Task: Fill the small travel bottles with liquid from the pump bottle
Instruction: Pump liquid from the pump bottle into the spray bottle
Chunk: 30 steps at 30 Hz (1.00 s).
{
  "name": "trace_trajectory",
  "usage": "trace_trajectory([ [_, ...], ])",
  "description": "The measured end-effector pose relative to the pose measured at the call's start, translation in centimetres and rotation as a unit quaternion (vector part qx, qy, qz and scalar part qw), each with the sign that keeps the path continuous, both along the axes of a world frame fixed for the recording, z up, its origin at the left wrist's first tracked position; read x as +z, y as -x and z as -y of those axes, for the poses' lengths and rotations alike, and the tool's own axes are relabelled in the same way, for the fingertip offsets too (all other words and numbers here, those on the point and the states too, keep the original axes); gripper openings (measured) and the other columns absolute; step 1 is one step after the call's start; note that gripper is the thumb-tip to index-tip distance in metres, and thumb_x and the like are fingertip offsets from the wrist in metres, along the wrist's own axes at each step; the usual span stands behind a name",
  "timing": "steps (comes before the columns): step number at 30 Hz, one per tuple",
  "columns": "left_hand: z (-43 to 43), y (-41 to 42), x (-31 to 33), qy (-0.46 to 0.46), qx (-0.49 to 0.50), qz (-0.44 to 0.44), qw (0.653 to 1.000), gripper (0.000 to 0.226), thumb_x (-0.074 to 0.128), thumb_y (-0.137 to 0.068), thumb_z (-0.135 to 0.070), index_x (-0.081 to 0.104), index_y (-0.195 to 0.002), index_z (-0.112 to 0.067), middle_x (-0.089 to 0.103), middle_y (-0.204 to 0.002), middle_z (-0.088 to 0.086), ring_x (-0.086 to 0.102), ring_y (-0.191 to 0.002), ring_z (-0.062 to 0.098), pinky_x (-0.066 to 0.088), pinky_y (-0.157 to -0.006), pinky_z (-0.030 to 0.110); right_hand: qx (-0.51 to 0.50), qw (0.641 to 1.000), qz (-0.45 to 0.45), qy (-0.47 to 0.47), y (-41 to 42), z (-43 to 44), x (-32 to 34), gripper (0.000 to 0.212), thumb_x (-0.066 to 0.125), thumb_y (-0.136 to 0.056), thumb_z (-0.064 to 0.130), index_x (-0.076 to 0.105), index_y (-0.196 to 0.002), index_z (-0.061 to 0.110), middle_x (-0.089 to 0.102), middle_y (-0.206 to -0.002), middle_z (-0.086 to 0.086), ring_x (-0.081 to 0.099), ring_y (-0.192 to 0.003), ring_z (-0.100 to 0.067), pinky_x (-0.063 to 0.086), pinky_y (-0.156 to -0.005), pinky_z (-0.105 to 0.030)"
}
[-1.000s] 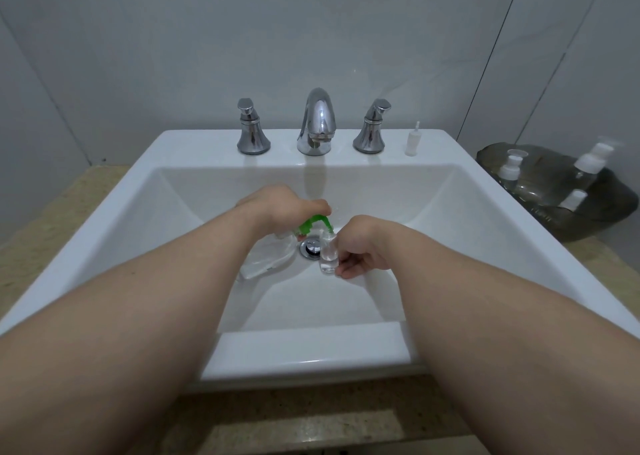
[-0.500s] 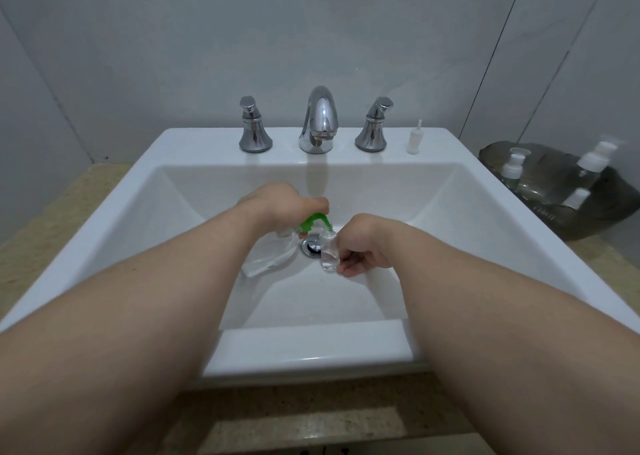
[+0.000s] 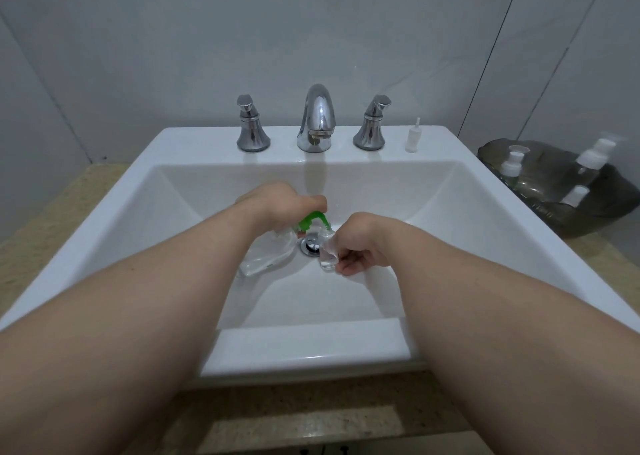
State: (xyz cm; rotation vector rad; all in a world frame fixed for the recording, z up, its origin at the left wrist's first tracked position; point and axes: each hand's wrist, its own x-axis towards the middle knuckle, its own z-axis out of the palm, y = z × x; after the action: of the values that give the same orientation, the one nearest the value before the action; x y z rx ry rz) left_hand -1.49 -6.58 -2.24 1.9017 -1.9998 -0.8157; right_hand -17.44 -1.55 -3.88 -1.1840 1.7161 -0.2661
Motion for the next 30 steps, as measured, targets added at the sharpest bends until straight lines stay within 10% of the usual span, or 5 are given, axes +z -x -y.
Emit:
trace_trajectory([
  [8, 0.19, -0.24, -0.21, 0.01, -0.007, 0.0, 1.0, 0.077, 0.065, -0.064, -0.09, 0.077, -0.074, -0.015, 0.074, -0.079, 0.004, 0.065, -0.075, 0.025, 0.054, -0.086, 0.037, -0.006, 1.0, 0.004, 0.002, 0.12, -0.18, 0.16, 0.033, 0.037, -0.097, -0.01, 0.062, -0.118, -0.007, 0.059, -0.078, -0.015, 0.06, -0.062, -0.02, 0.058, -0.071, -0.032],
  [13, 0.23, -0.18, -0.28, 0.008, -0.003, 0.0, 1.0, 0.074, 0.065, -0.059, -0.089, 0.076, -0.069, -0.016, 0.074, -0.074, 0.004, 0.065, -0.071, 0.026, 0.053, -0.08, 0.035, -0.015, 1.0, 0.009, 0.008, 0.04, -0.75, 0.65, 0.026, 0.041, -0.098, -0.01, 0.06, -0.083, -0.001, 0.06, -0.072, -0.013, 0.058, -0.061, -0.02, 0.056, -0.07, -0.031],
  [18, 0.16, 0.02, -0.09, 0.007, -0.007, -0.001, 1.0, 0.065, 0.066, -0.058, -0.079, 0.073, -0.069, -0.016, 0.07, -0.071, 0.005, 0.063, -0.07, 0.028, 0.052, -0.075, 0.035, -0.003, 1.0, -0.009, 0.001, -0.02, -0.3, 0.26, 0.02, 0.046, -0.1, -0.005, 0.065, -0.108, -0.004, 0.062, -0.076, -0.012, 0.06, -0.056, -0.018, 0.058, -0.061, -0.029],
  [30, 0.25, -0.29, -0.31, 0.009, -0.002, 0.006, 1.0, 0.08, 0.062, -0.058, -0.094, 0.077, -0.071, -0.017, 0.076, -0.078, 0.003, 0.068, -0.079, 0.025, 0.056, -0.09, 0.038, -0.005, 1.0, 0.003, 0.02, 0.09, -0.78, 0.79, 0.021, 0.056, -0.1, 0.001, 0.057, -0.079, 0.001, 0.057, -0.07, -0.012, 0.057, -0.059, -0.019, 0.056, -0.069, -0.032],
])
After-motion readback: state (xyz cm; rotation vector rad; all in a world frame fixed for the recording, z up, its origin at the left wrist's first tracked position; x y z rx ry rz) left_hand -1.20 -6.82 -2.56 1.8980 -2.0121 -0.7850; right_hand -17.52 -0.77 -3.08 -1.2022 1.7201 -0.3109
